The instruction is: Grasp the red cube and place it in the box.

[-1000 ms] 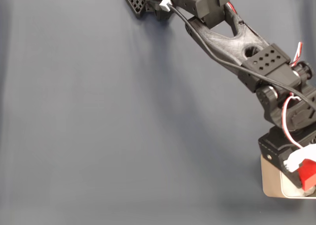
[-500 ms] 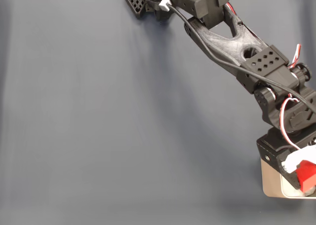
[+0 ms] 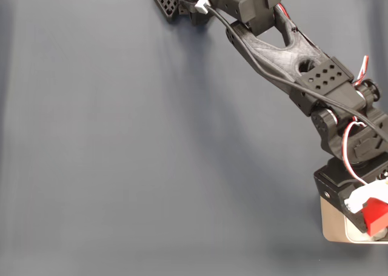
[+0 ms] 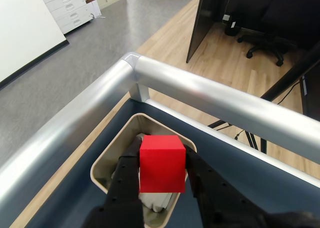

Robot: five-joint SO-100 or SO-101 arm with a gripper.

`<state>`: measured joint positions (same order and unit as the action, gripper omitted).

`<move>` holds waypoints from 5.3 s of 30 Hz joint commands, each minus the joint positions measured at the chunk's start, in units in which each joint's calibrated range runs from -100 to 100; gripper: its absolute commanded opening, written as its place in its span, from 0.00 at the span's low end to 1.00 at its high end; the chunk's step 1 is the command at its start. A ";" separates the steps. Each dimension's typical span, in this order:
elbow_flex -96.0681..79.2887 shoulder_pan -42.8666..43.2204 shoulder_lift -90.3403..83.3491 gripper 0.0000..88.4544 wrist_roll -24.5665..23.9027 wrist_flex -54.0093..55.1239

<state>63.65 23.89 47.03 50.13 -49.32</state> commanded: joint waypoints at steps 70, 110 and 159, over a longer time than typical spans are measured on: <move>0.67 1.75 -1.19 0.53 1.66 1.13; -109.36 -21.97 -94.60 0.00 0.59 15.14; -163.47 -24.46 -146.94 0.00 -0.88 -26.58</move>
<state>-99.37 -0.96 -100.00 49.69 -74.62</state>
